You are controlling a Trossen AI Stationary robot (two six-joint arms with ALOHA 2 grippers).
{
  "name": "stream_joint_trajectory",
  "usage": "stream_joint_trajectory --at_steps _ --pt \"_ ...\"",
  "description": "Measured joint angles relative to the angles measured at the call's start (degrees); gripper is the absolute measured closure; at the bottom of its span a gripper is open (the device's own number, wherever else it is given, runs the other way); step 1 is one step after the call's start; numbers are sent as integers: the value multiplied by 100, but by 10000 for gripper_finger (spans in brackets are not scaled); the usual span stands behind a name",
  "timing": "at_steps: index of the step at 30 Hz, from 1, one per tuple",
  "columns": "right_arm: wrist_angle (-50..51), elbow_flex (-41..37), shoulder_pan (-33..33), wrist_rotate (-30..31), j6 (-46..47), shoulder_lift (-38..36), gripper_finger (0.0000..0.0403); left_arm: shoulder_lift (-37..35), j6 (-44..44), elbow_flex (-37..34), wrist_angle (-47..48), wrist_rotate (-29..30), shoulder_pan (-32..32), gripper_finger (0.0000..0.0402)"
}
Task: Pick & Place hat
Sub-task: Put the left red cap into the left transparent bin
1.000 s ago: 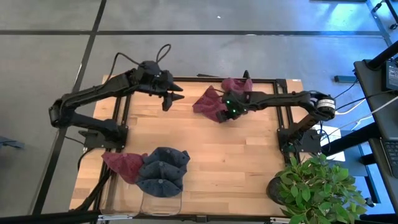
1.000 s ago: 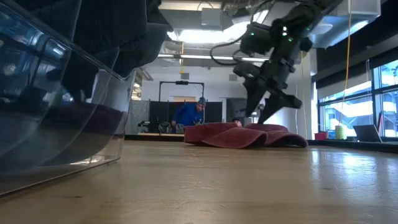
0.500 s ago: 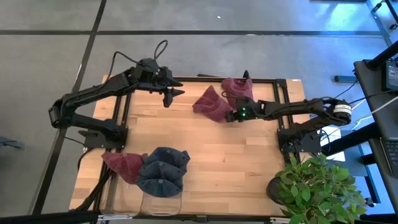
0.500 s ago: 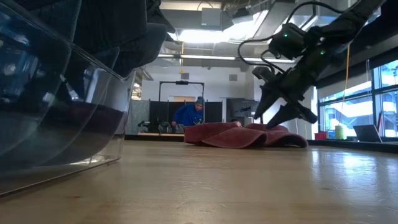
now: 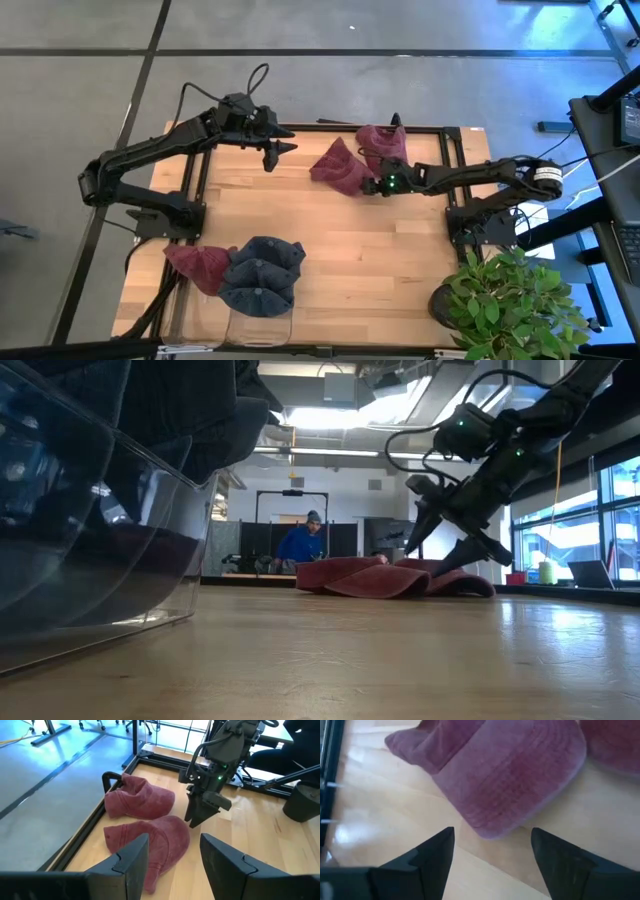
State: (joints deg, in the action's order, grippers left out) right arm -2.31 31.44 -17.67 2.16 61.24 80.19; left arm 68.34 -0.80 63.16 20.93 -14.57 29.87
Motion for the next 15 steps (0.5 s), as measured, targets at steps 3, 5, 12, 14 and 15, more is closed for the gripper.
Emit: stream_joint_trajectory --at_steps 3,5,12,14,15 --pt "-100 0 -2 34 206 168 138 0 0 0 2 0 0 226" --pt "-179 0 -2 84 284 287 137 0 0 0 2 -2 0 227" --pt "-933 0 -20 267 293 728 137 0 2 0 9 -4 0 226" --pt "-1166 0 -20 310 293 881 137 0 0 0 9 -4 0 227" --pt "-1302 0 -19 369 292 963 138 0 2 0 13 -4 0 227"
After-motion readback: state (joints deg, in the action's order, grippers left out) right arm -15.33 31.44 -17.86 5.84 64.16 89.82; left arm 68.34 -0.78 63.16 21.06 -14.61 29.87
